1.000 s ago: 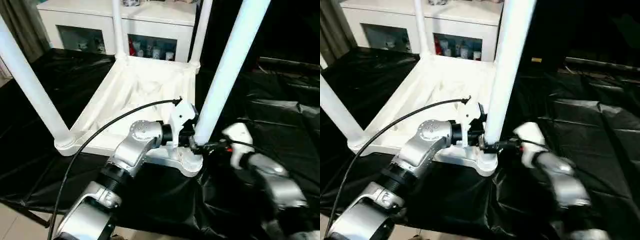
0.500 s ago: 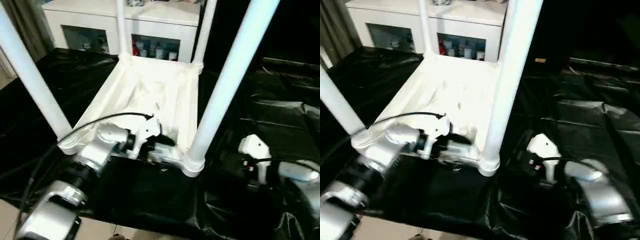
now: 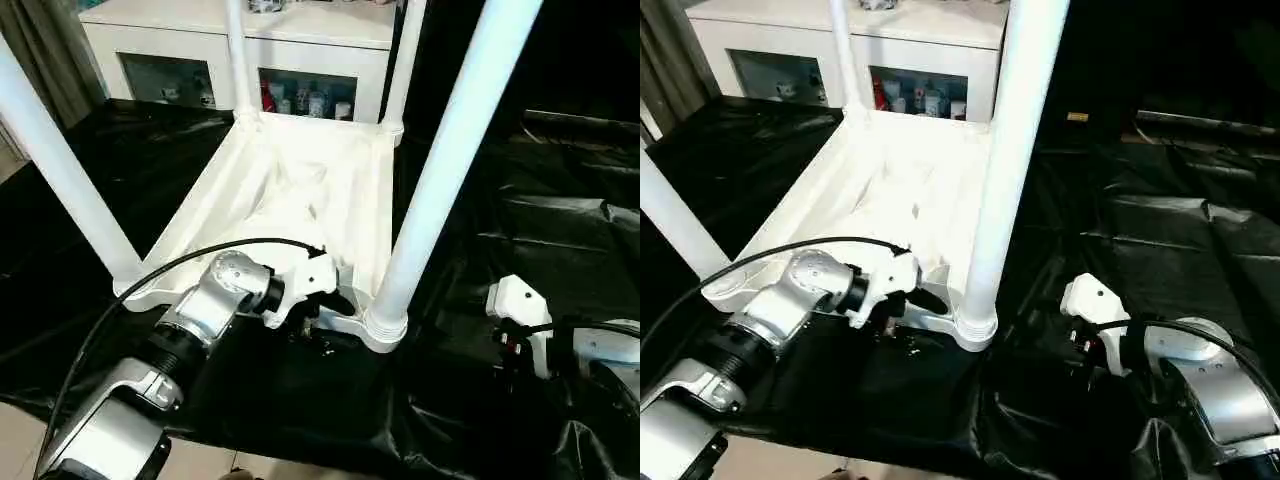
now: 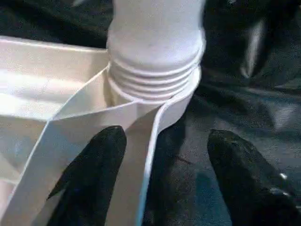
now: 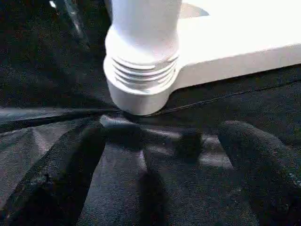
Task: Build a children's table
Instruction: Rotate leg to tighten
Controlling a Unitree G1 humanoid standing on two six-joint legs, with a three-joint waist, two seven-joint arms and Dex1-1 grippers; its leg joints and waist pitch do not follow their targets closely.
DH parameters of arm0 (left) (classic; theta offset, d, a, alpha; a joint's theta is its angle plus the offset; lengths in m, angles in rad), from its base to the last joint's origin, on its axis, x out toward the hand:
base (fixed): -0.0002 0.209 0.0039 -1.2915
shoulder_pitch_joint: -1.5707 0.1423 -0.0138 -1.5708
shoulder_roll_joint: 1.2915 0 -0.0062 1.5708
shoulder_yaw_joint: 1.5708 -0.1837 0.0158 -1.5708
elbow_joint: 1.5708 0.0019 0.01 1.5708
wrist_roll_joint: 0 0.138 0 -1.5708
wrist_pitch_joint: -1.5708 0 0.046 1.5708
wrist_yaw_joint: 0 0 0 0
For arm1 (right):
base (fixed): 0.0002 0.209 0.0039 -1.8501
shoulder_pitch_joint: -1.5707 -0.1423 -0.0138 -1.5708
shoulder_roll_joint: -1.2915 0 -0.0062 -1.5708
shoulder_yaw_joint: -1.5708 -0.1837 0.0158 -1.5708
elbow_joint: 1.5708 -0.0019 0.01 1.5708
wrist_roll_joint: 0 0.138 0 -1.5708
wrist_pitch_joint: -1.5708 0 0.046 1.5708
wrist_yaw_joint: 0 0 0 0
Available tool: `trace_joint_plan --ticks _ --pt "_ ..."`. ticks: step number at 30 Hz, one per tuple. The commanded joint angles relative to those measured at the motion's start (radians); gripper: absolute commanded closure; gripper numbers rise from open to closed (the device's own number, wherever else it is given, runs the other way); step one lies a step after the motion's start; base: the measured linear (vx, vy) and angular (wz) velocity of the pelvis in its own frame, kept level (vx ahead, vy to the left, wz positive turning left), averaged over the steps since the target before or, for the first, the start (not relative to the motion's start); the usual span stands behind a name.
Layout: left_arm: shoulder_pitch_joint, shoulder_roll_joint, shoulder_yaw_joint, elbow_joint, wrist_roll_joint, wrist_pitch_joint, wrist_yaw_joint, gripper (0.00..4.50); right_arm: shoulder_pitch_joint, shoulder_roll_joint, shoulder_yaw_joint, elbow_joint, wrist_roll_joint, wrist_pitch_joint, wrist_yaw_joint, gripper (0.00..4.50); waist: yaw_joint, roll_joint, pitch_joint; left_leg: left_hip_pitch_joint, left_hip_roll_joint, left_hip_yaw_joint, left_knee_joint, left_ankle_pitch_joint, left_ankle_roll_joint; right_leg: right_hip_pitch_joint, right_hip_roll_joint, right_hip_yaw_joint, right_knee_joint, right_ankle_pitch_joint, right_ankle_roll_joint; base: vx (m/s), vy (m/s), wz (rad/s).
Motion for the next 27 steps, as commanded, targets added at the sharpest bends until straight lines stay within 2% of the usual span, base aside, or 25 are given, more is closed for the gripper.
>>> trace_joint_plan --ticks 1,5,8,9,10,12,14,21,24,27 --pt "-0.008 -0.001 -0.004 -0.044 0.017 0.070 0.029 1.61 -0.002 -0.004 0.003 -0.018 -0.019 0.008 -0.013 0.11 0.005 -0.009 -0.055 0.015 0.009 0.002 -0.073 -0.281 0.041 0.044 -0.023 0.010 -0.078 -0.209 -0.250 0.000 0.000 0.00" --pt "0.004 -0.008 0.016 -0.111 -0.009 0.163 0.032 1.89 0.004 -0.004 0.013 -0.018 -0.035 0.011 -0.030 0.11 0.005 -0.007 -0.057 0.015 0.009 0.002 -0.071 -0.265 0.043 0.044 -0.022 0.010 -0.077 -0.193 -0.256 0.000 0.000 0.00" --pt "0.007 0.004 0.005 -0.119 0.016 0.157 0.033 2.00 0.002 0.001 0.016 -0.014 -0.038 0.010 -0.034 0.11 0.004 -0.007 -0.056 0.013 0.007 0.001 -0.072 -0.269 0.047 0.044 -0.022 0.009 -0.079 -0.200 -0.250 0.000 0.000 0.00" --pt "0.008 0.005 0.004 -0.120 0.019 0.156 0.034 2.19 0.002 0.002 0.016 -0.015 -0.038 0.011 -0.034 0.11 0.003 -0.006 -0.056 0.013 0.007 0.001 -0.072 -0.278 0.047 0.044 -0.021 0.009 -0.080 -0.215 -0.242 0.000 0.000 0.00" --pt "0.012 0.011 0.001 -0.129 0.025 0.166 0.039 2.25 0.002 0.004 0.019 -0.015 -0.040 0.010 -0.039 0.11 0.003 -0.002 -0.056 0.014 0.007 0.000 -0.073 -0.282 0.045 0.043 -0.021 0.009 -0.080 -0.219 -0.241 0.000 0.000 0.00" --pt "0.015 0.015 -0.001 -0.142 0.025 0.180 0.044 2.31 0.003 0.005 0.020 -0.016 -0.042 0.011 -0.041 0.11 0.002 -0.004 -0.056 0.013 0.007 0.000 -0.073 -0.288 0.042 0.043 -0.021 0.009 -0.081 -0.228 -0.236 0.000 0.000 0.00" --pt "0.018 0.020 -0.006 -0.161 0.033 0.196 0.052 2.38 0.005 0.005 0.024 -0.016 -0.051 0.009 -0.045 0.11 0.002 -0.001 -0.055 0.013 0.008 -0.001 -0.074 -0.286 0.040 0.043 -0.021 0.009 -0.081 -0.228 -0.237 0.000 0.000 0.00" --pt "0.016 0.019 -0.018 -0.173 0.068 0.213 0.091 2.95 0.006 0.005 0.032 -0.007 -0.066 -0.005 -0.057 0.11 0.001 0.002 -0.055 0.013 0.006 -0.002 -0.075 -0.296 0.033 0.041 -0.020 0.009 -0.083 -0.236 -0.227 0.000 0.000 0.00" --pt "0.026 0.011 -0.006 -0.217 0.068 0.291 0.126 3.11 0.001 0.016 0.035 0.000 -0.073 -0.008 -0.072 0.11 0.001 0.003 -0.055 0.013 0.006 -0.002 -0.075 -0.297 0.032 0.041 -0.020 0.009 -0.083 -0.234 -0.230 0.000 0.000 0.00" --pt "0.041 0.007 0.011 -0.258 0.067 0.366 0.161 3.49 0.000 0.024 0.040 0.005 -0.081 -0.012 -0.082 0.11 0.001 0.003 -0.054 0.012 0.006 -0.001 -0.075 -0.295 0.033 0.041 -0.020 0.008 -0.083 -0.238 -0.234 0.000 0.000 0.00"
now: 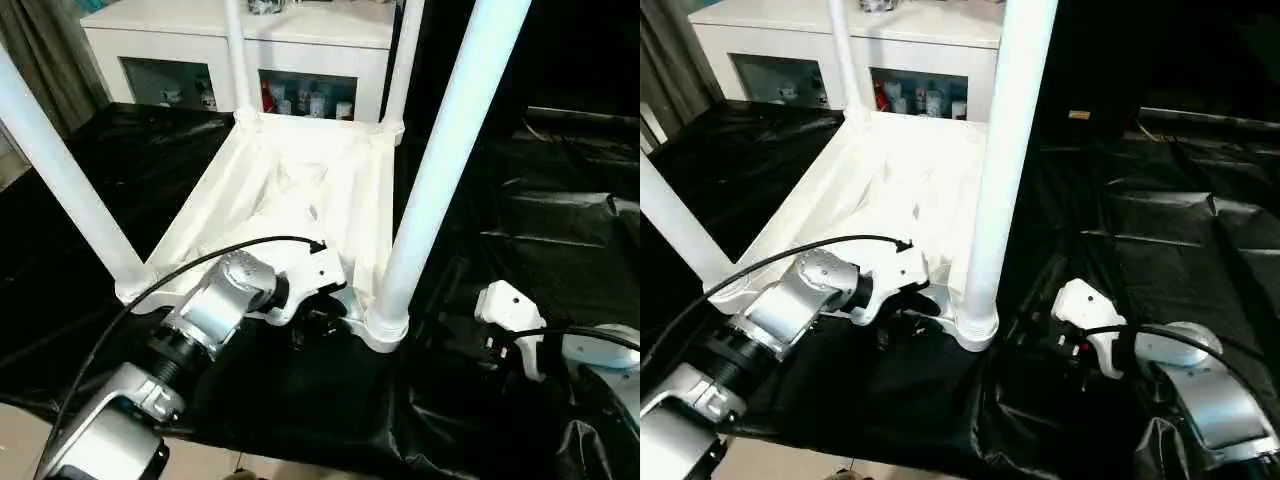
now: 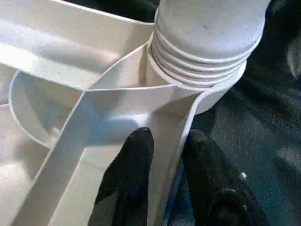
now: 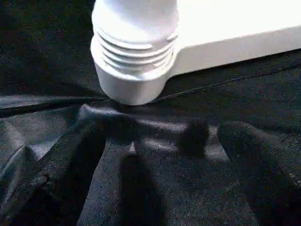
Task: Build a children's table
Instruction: Rotate leg to tighten
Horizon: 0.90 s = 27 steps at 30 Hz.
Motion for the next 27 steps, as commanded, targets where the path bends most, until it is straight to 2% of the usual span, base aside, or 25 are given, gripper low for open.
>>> trace_joint_plan --ticks 1,4,5,7,8,9,10,11,13,14,15,17,18,19,20,21,24,25,26,27 --pt "0.007 0.003 0.027 -0.032 0.008 0.047 0.039 3.54 -0.006 0.002 0.004 0.006 -0.009 -0.006 -0.009 0.11 0.002 -0.009 -0.053 0.012 0.006 0.003 -0.075 -0.297 0.035 0.041 -0.020 0.008 -0.084 -0.245 -0.232 0.000 0.000 0.00" --pt "0.044 0.024 0.059 -0.082 0.023 0.132 0.094 3.72 -0.021 0.027 0.000 0.031 -0.024 -0.019 -0.055 0.11 -0.002 -0.009 -0.052 0.009 0.006 0.000 -0.078 -0.306 0.029 0.042 -0.019 0.007 -0.084 -0.265 -0.222 0.000 0.000 0.00" --pt "0.044 0.024 0.059 -0.082 0.023 0.132 0.094 3.84 -0.021 0.027 0.000 0.031 -0.024 -0.019 -0.055 0.11 -0.005 -0.010 -0.053 0.008 0.006 -0.001 -0.078 -0.302 0.027 0.043 -0.020 0.007 -0.083 -0.260 -0.221 0.000 0.000 0.00" --pt "0.077 0.032 0.098 -0.134 0.009 0.209 0.133 3.87 -0.039 0.059 -0.010 0.058 -0.031 -0.015 -0.100 0.11 -0.015 -0.009 -0.054 0.006 0.002 -0.001 -0.077 -0.300 0.028 0.042 -0.018 0.005 -0.086 -0.272 -0.218 0.000 0.000 0.00" --pt "0.079 0.032 0.100 -0.137 0.008 0.214 0.135 3.87 -0.040 0.061 -0.011 0.060 -0.032 -0.014 -0.102 0.11 -0.020 -0.010 -0.055 0.005 0.002 -0.002 -0.077 -0.292 0.026 0.044 -0.019 0.006 -0.082 -0.256 -0.224 0.000 0.000 0.00" --pt "0.108 0.041 0.123 -0.182 0.009 0.276 0.164 3.91 -0.050 0.090 -0.021 0.079 -0.027 -0.010 -0.132 0.11 -0.030 -0.010 -0.052 -0.009 -0.003 -0.006 -0.081 -0.278 0.028 0.052 -0.017 -0.001 -0.080 -0.264 -0.215 0.000 0.000 0.00" --pt "0.117 0.044 0.128 -0.196 0.010 0.294 0.173 3.96 -0.052 0.096 -0.023 0.083 -0.025 -0.009 -0.137 0.11 -0.034 -0.015 -0.053 -0.011 -0.003 -0.007 -0.079 -0.269 0.028 0.053 -0.018 -0.001 -0.081 -0.269 -0.205 0.000 0.000 0.00" --pt "0.124 0.045 0.133 -0.206 0.012 0.305 0.184 3.96 -0.052 0.100 -0.023 0.084 -0.026 -0.009 -0.140 0.11 -0.036 -0.013 -0.055 -0.003 -0.003 -0.006 -0.076 -0.272 0.034 0.048 -0.018 0.000 -0.085 -0.272 -0.207 0.000 0.000 0.00" --pt "0.142 0.044 0.143 -0.232 0.017 0.337 0.205 4.06 -0.054 0.107 -0.020 0.088 -0.025 -0.012 -0.142 0.11 -0.040 -0.014 -0.057 -0.002 -0.003 -0.004 -0.073 -0.258 0.042 0.047 -0.016 0.002 -0.083 -0.242 -0.217 0.000 0.000 0.00" --pt "0.149 0.043 0.148 -0.243 0.017 0.350 0.213 4.06 -0.054 0.110 -0.020 0.089 -0.025 -0.013 -0.145 0.11 -0.044 -0.018 -0.057 -0.006 -0.003 -0.003 -0.071 -0.232 0.052 0.051 -0.014 0.002 -0.080 -0.200 -0.229 0.000 0.000 0.00" --pt "0.158 0.044 0.147 -0.256 0.020 0.352 0.217 4.16 -0.056 0.113 -0.018 0.092 -0.026 -0.015 -0.147 0.11 -0.044 -0.016 -0.057 -0.003 -0.003 -0.001 -0.069 -0.224 0.065 0.047 -0.014 0.002 -0.080 -0.187 -0.240 0.000 0.000 0.00" --pt "0.166 0.041 0.143 -0.270 0.013 0.346 0.214 4.22 -0.060 0.116 -0.015 0.097 -0.028 -0.021 -0.148 0.11 -0.043 -0.013 -0.056 0.001 -0.002 0.001 -0.069 -0.242 0.069 0.044 -0.014 0.002 -0.084 -0.215 -0.244 0.000 0.000 0.00" --pt "0.171 0.037 0.143 -0.281 0.005 0.352 0.212 4.27 -0.063 0.119 -0.014 0.101 -0.029 -0.025 -0.149 0.11 -0.042 -0.016 -0.055 0.002 -0.001 0.001 -0.070 -0.249 0.067 0.043 -0.013 0.003 -0.084 -0.229 -0.241 0.000 0.000 0.00" --pt "0.184 0.036 0.131 -0.282 -0.022 0.249 0.179 4.33 -0.072 0.131 -0.015 0.108 -0.024 -0.035 -0.150 0.11 -0.042 -0.022 -0.053 0.001 -0.001 0.001 -0.072 -0.257 0.067 0.041 -0.013 0.002 -0.087 -0.249 -0.234 0.000 0.000 0.00" --pt "0.187 0.035 0.129 -0.283 -0.028 0.230 0.172 4.38 -0.075 0.134 -0.016 0.109 -0.021 -0.038 -0.150 0.11 -0.041 -0.019 -0.054 0.001 -0.001 0.000 -0.072 -0.262 0.066 0.041 -0.015 0.002 -0.086 -0.258 -0.231 0.000 0.000 0.00" --pt "0.195 0.035 0.120 -0.279 -0.047 0.138 0.144 4.42 -0.083 0.148 -0.020 0.114 -0.011 -0.048 -0.150 0.11 -0.040 -0.017 -0.054 0.003 0.000 0.000 -0.072 -0.274 0.065 0.038 -0.015 0.003 -0.089 -0.268 -0.226 0.000 0.000 0.00" --pt "0.198 0.032 0.119 -0.272 -0.065 0.068 0.123 4.46 -0.089 0.158 -0.019 0.118 0.001 -0.067 -0.141 0.11 -0.033 -0.013 -0.058 0.010 0.004 0.003 -0.069 -0.265 0.063 0.033 -0.013 0.006 -0.083 -0.215 -0.234 0.000 0.000 0.00" --pt "0.200 0.028 0.120 -0.259 -0.088 0.019 0.090 4.49 -0.092 0.165 -0.016 0.122 0.014 -0.081 -0.123 0.06 -0.028 -0.029 -0.058 0.009 0.004 0.007 -0.067 -0.251 0.072 0.034 -0.011 0.007 -0.082 -0.188 -0.238 0.000 0.000 0.00" --pt "0.200 0.027 0.119 -0.256 -0.094 0.004 0.080 4.49 -0.092 0.167 -0.015 0.123 0.017 -0.084 -0.119 0.06 -0.022 -0.025 -0.056 0.007 0.003 0.005 -0.069 -0.249 0.073 0.036 -0.013 0.007 -0.079 -0.194 -0.237 0.000 0.000 0.00" --pt "0.193 0.030 0.111 -0.227 -0.096 -0.048 0.056 4.49 -0.094 0.179 -0.015 0.117 0.049 -0.085 -0.087 0.06 -0.011 -0.029 -0.057 0.013 0.006 0.009 -0.068 -0.243 0.075 0.031 -0.014 0.008 -0.081 -0.192 -0.233 0.000 0.000 0.00"
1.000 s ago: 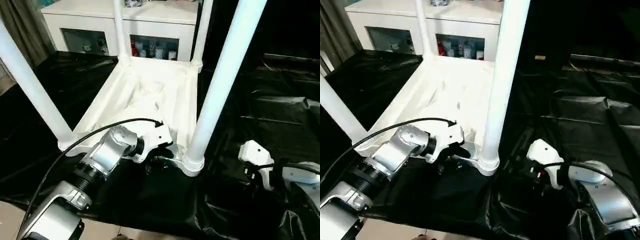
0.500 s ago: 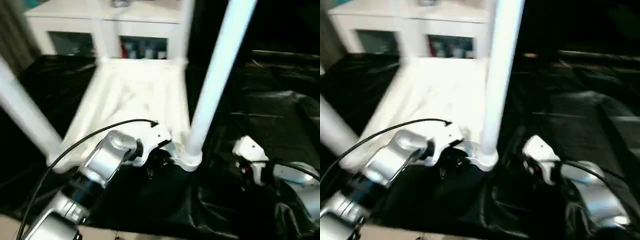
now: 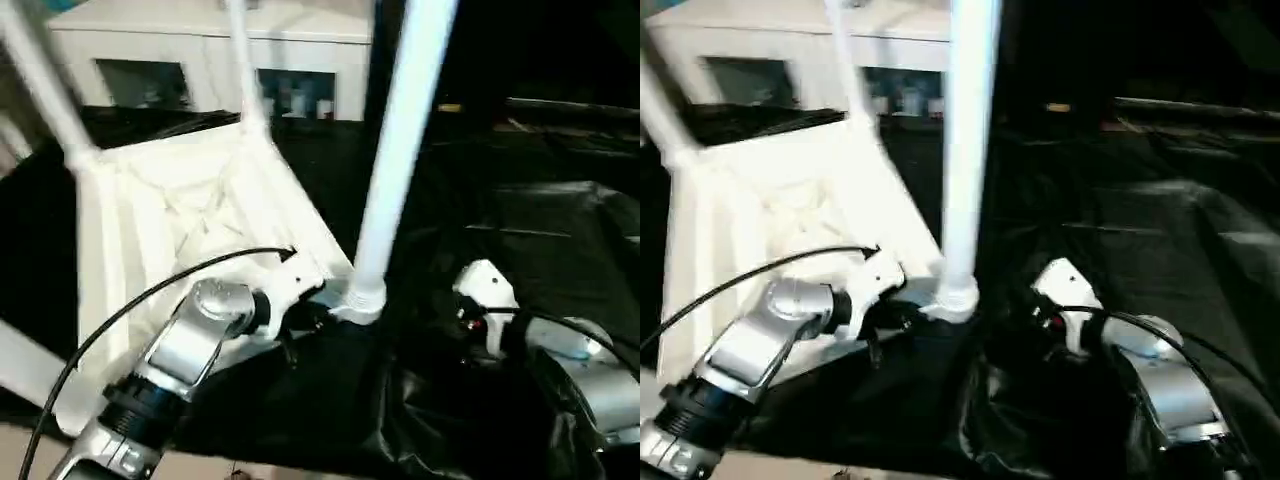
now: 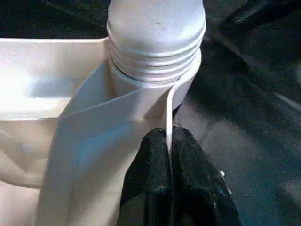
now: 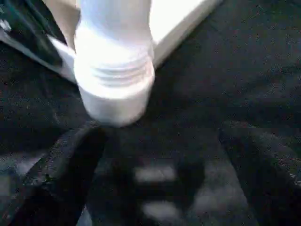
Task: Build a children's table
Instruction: Rotate leg to tighten
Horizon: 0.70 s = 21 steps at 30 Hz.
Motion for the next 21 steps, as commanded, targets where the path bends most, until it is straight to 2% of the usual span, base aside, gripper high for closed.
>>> trace_joint_plan --ticks 1,3,4,7,8,11,14,18,21 --pt "-0.024 -0.004 -0.008 0.023 -0.038 -0.102 -0.053 4.49 -0.014 0.010 -0.009 -0.003 0.052 -0.006 0.052 0.06 0.006 -0.024 -0.059 0.015 0.005 0.012 -0.064 -0.241 0.081 0.041 -0.015 0.011 -0.077 -0.197 -0.229 0.000 0.000 0.00" --pt "-0.033 0.001 -0.016 0.050 -0.031 -0.128 -0.058 4.49 -0.015 0.016 -0.008 -0.012 0.073 -0.002 0.079 0.06 0.018 -0.019 -0.057 0.019 0.008 0.013 -0.067 -0.249 0.072 0.037 -0.017 0.013 -0.078 -0.219 -0.215 0.000 0.000 0.00" --pt "-0.036 0.004 -0.019 0.065 -0.028 -0.151 -0.061 4.49 -0.018 0.016 -0.006 -0.012 0.074 -0.006 0.085 0.06 0.018 -0.026 -0.056 0.017 0.008 0.014 -0.068 -0.248 0.068 0.037 -0.016 0.014 -0.078 -0.220 -0.213 0.000 0.000 0.00" --pt "-0.046 0.011 -0.031 0.103 -0.020 -0.210 -0.076 4.49 -0.028 0.020 -0.001 -0.013 0.091 -0.002 0.108 0.06 0.022 -0.024 -0.054 0.014 0.006 0.011 -0.071 -0.264 0.052 0.039 -0.020 0.014 -0.081 -0.279 -0.187 0.000 0.000 0.00" --pt "-0.053 0.010 -0.036 0.128 -0.016 -0.238 -0.087 4.49 -0.044 0.029 0.013 -0.001 0.081 -0.013 0.108 0.06 0.023 -0.028 -0.054 0.013 0.006 0.010 -0.073 -0.264 0.047 0.039 -0.021 0.013 -0.081 -0.292 -0.178 0.000 0.000 0.00" --pt "-0.056 0.007 -0.037 0.137 -0.014 -0.253 -0.092 4.49 -0.054 0.033 0.026 0.016 0.059 -0.023 0.100 0.06 0.025 -0.027 -0.052 0.017 0.006 0.011 -0.073 -0.283 0.033 0.033 -0.023 0.015 -0.086 -0.348 -0.160 0.000 0.000 0.00" --pt "-0.064 0.000 -0.038 0.155 -0.014 -0.270 -0.098 4.49 -0.069 0.038 0.046 0.049 0.028 -0.043 0.096 0.06 0.031 -0.027 -0.054 0.015 0.007 0.010 -0.074 -0.272 0.026 0.033 -0.023 0.015 -0.085 -0.342 -0.158 0.000 0.000 0.00" --pt "-0.088 -0.021 -0.050 0.217 -0.008 -0.319 -0.104 4.49 -0.118 0.077 0.078 0.118 0.002 -0.060 0.098 0.06 0.036 -0.025 -0.057 0.016 0.005 0.012 -0.071 -0.249 0.029 0.033 -0.021 0.015 -0.079 -0.274 -0.181 0.000 0.000 0.00" --pt "-0.100 -0.032 -0.051 0.249 -0.008 -0.336 -0.107 4.49 -0.137 0.090 0.094 0.149 -0.010 -0.069 0.105 0.06 0.039 -0.025 -0.055 0.021 0.007 0.013 -0.072 -0.271 0.027 0.031 -0.022 0.016 -0.082 -0.303 -0.183 0.000 0.000 0.00"
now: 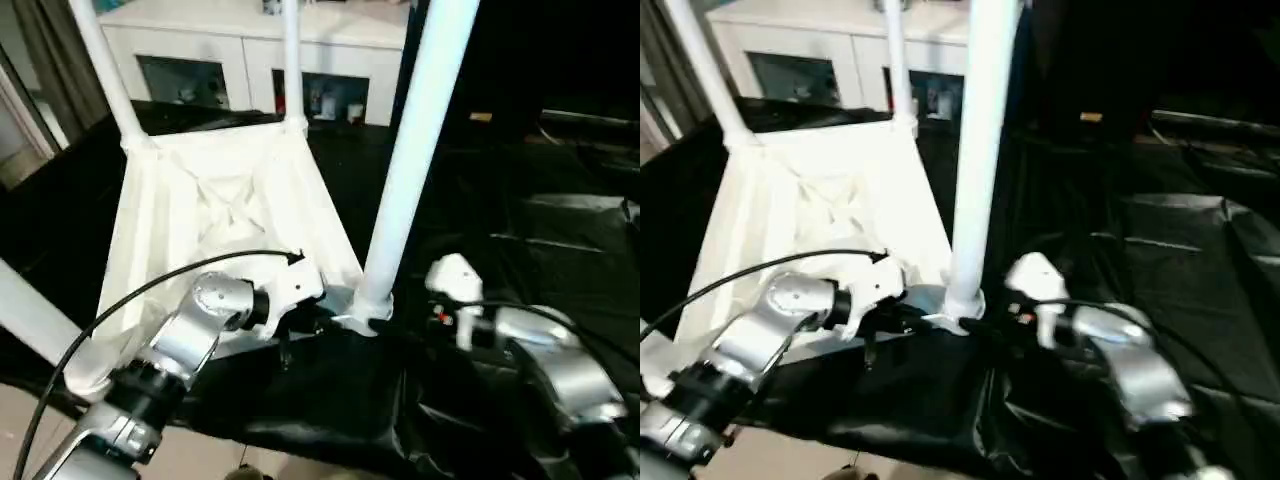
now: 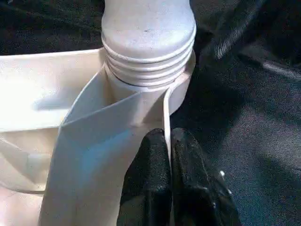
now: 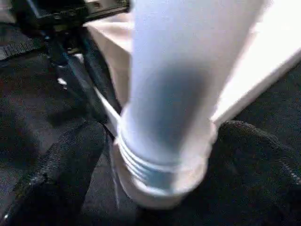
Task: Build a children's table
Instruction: Rotate leg to tighten
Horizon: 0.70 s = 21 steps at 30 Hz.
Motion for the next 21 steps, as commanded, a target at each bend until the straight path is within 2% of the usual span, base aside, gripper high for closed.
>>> trace_joint_plan --ticks 1,5,6,7,8,9,11,20,21 --pt "-0.014 -0.030 -0.008 0.022 -0.022 -0.057 -0.014 4.49 -0.018 0.006 0.008 0.022 -0.014 -0.012 0.004 0.06 -0.006 -0.026 -0.053 0.021 0.006 0.012 -0.072 -0.282 0.024 0.024 -0.021 0.013 -0.087 -0.326 -0.183 0.000 0.000 0.00" --pt "-0.026 -0.041 -0.006 0.056 -0.017 -0.076 -0.017 4.50 -0.044 0.030 0.006 0.061 -0.008 -0.022 0.000 0.23 -0.006 -0.028 -0.054 0.015 0.006 0.008 -0.076 -0.282 0.018 0.028 -0.024 0.011 -0.088 -0.358 -0.167 0.000 0.000 0.00" --pt "-0.027 -0.044 -0.006 0.063 -0.019 -0.078 -0.019 4.50 -0.049 0.035 0.004 0.067 -0.006 -0.023 0.004 0.33 -0.005 -0.031 -0.052 0.018 0.006 0.009 -0.076 -0.292 0.017 0.025 -0.024 0.011 -0.091 -0.380 -0.160 0.000 0.000 0.00" --pt "-0.029 -0.046 -0.005 0.071 -0.022 -0.081 -0.021 4.50 -0.053 0.039 0.003 0.074 -0.004 -0.025 0.008 0.33 -0.004 -0.030 -0.051 0.019 0.007 0.009 -0.076 -0.297 0.017 0.024 -0.025 0.012 -0.092 -0.389 -0.158 0.000 0.000 0.00" --pt "-0.030 -0.051 0.000 0.083 -0.030 -0.081 -0.025 4.50 -0.056 0.041 0.003 0.076 0.000 -0.026 0.014 0.51 -0.005 -0.033 -0.051 0.019 0.007 0.009 -0.076 -0.300 0.018 0.023 -0.024 0.012 -0.094 -0.398 -0.156 0.000 0.000 0.00" --pt "-0.031 -0.052 0.001 0.085 -0.031 -0.082 -0.026 4.50 -0.056 0.041 0.004 0.077 0.001 -0.026 0.015 0.51 -0.005 -0.032 -0.051 0.017 0.007 0.007 -0.078 -0.300 0.016 0.025 -0.027 0.012 -0.095 -0.418 -0.148 0.000 0.000 0.00" --pt "-0.034 -0.057 0.007 0.105 -0.041 -0.087 -0.033 4.50 -0.059 0.044 0.003 0.083 0.006 -0.028 0.021 0.82 -0.006 -0.033 -0.050 0.014 0.006 0.007 -0.079 -0.297 0.015 0.025 -0.026 0.011 -0.096 -0.422 -0.142 0.000 0.000 0.00" --pt "-0.040 -0.060 0.014 0.139 -0.046 -0.100 -0.044 4.50 -0.059 0.052 -0.005 0.098 0.011 -0.037 0.031 1.44 -0.004 -0.031 -0.052 0.014 0.007 0.007 -0.080 -0.283 0.020 0.026 -0.027 0.011 -0.095 -0.407 -0.147 0.000 0.000 0.00" --pt "-0.040 -0.057 0.015 0.148 -0.043 -0.105 -0.044 4.50 -0.060 0.057 -0.011 0.106 0.014 -0.043 0.027 1.54 -0.004 -0.028 -0.052 0.014 0.007 0.007 -0.080 -0.284 0.019 0.026 -0.027 0.011 -0.095 -0.409 -0.147 0.000 0.000 0.00"
